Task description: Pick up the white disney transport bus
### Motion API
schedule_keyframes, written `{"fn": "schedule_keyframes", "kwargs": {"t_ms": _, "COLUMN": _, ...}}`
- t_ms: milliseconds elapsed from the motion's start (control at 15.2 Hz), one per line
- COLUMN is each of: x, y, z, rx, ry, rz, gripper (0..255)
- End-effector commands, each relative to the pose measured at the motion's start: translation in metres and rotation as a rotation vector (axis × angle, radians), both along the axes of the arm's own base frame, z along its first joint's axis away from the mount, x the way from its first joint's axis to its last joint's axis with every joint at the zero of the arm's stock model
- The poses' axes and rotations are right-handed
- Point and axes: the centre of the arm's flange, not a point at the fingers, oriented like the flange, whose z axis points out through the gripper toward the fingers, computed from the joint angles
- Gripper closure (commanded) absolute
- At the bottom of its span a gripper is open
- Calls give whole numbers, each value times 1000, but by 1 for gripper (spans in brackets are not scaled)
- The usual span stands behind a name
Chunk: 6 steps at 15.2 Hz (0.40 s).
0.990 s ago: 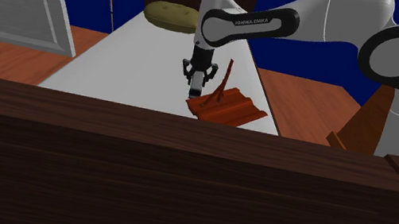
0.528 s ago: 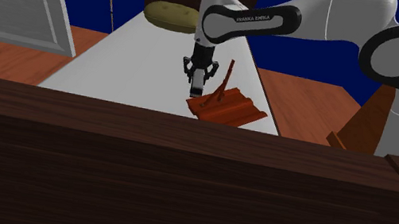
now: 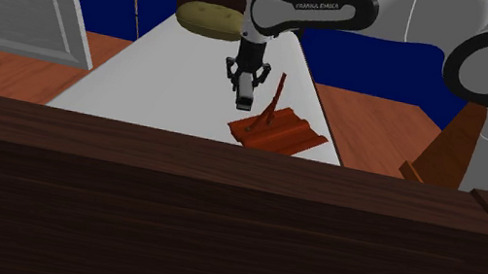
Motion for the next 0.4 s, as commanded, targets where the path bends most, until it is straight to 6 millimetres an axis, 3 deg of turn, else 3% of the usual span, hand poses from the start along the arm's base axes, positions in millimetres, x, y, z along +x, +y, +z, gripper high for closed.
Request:
{"fn": "schedule_keyframes", "kwargs": {"t_ms": 0, "x": 1, "y": 0, "z": 12, "rx": 0, "ry": 0, "rz": 0, "gripper": 255}}
{"fn": "schedule_keyframes", "kwargs": {"t_ms": 330, "x": 1, "y": 0, "z": 28, "rx": 0, "ry": 0, "rz": 0, "gripper": 255}}
